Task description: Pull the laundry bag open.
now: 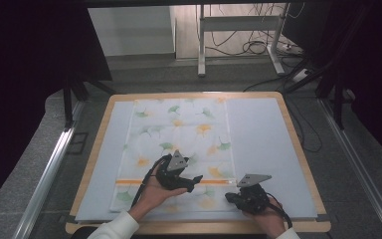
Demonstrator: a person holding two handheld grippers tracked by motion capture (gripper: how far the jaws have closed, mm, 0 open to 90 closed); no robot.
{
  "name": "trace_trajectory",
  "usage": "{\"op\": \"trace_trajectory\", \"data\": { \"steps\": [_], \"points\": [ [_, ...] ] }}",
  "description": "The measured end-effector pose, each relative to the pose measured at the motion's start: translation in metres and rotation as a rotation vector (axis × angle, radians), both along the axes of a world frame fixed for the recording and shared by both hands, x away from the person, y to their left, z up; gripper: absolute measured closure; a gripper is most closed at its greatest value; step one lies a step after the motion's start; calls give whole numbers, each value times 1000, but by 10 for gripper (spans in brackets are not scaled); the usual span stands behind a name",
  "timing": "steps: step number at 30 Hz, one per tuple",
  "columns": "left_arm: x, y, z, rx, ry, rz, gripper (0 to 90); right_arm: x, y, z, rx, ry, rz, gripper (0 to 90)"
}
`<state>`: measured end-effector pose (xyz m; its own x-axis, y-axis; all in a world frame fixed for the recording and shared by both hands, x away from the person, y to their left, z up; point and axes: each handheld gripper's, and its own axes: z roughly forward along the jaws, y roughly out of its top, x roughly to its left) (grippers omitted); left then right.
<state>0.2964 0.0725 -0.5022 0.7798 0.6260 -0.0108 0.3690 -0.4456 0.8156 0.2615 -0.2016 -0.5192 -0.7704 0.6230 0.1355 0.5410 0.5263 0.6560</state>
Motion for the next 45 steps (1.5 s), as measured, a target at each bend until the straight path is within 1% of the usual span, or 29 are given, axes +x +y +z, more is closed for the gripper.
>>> {"op": "trace_trajectory", "data": {
  "steps": [5, 7, 11, 15, 19, 22, 28, 35, 38, 40, 42, 43, 44, 45],
  "points": [
    [1, -6, 0, -1, 7, -15, 225, 1, 1, -1, -7, 3, 2, 876],
    [1, -10, -1, 3, 14, -27, 227, 1, 1, -1, -12, 7, 4, 876],
    [2, -15, -2, 12, 16, -41, 226, 0, 3, -2, -20, 10, 16, 876],
    [2, -19, -3, 11, 24, -47, 226, 0, 3, -2, -19, 13, 16, 876],
    [1, -24, -5, 20, 30, -59, 224, 1, 2, -2, -19, 15, 14, 876],
    [1, -27, -5, 16, 33, -63, 226, 1, 2, -2, -18, 16, 14, 877],
    [4, -35, -4, 12, 52, -81, 250, 0, 3, -2, -26, 6, 16, 877],
    [10, -51, -7, 18, 66, -94, 267, -1, 4, -2, -35, -2, 16, 877],
    [13, -57, -8, 43, 69, -106, 276, -1, 3, -2, -33, 0, 17, 877],
    [14, -60, -9, 36, 71, -103, 285, -1, 4, -2, -35, -1, 17, 877],
    [15, -62, -9, 50, 67, -109, 298, -1, 4, -2, -36, -2, 18, 877],
    [14, -64, -10, 47, 68, -105, 300, -1, 4, -2, -34, -1, 18, 877],
    [15, -65, -10, 62, 68, -113, 302, -1, 4, -2, -34, 0, 18, 877],
    [15, -66, -11, 64, 69, -115, 307, -1, 4, -2, -34, 0, 19, 877]
  ]
}}
